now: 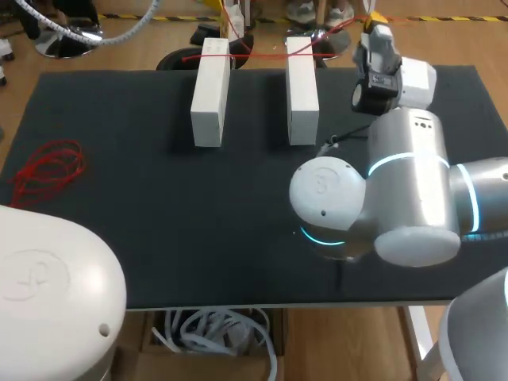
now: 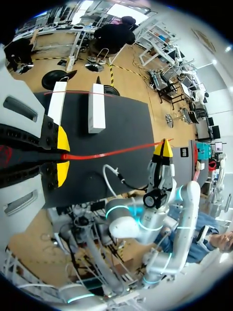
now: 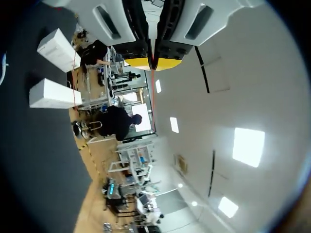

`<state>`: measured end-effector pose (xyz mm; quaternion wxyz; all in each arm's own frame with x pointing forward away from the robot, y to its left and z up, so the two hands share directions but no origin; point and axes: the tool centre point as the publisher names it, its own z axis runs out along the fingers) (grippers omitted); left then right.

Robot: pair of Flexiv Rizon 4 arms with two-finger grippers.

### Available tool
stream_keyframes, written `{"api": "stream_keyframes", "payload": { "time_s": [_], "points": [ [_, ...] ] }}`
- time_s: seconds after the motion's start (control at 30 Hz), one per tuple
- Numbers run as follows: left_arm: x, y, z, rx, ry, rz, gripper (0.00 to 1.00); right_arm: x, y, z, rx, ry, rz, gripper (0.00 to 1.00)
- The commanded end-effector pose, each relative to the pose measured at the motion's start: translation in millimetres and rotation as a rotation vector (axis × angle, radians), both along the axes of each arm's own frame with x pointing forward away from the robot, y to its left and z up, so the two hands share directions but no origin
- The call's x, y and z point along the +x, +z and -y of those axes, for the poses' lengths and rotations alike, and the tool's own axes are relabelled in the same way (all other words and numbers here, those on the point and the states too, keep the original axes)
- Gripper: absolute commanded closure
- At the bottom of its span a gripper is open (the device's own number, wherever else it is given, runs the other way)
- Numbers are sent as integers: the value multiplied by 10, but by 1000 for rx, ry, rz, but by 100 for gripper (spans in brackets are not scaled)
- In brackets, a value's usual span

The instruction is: Grab the tape and strap the tape.

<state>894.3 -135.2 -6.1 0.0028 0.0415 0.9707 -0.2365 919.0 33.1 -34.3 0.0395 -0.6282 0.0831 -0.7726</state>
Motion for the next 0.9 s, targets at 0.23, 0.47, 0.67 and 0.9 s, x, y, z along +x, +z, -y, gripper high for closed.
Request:
{"api": "stream_keyframes", "payload": {
  "time_s": [0.23,0.47,0.67,0.9],
  "points": [
    [-2,4,0,2,1,0,100,-121,263,211,-764,173,-39,100],
    [-2,4,0,2,1,0,100,-121,263,211,-764,173,-39,100],
    [-2,4,0,2,1,0,100,-121,263,211,-764,173,-39,100],
    [-2,4,0,2,1,0,100,-115,263,198,-777,152,-87,100]
  ]
}}
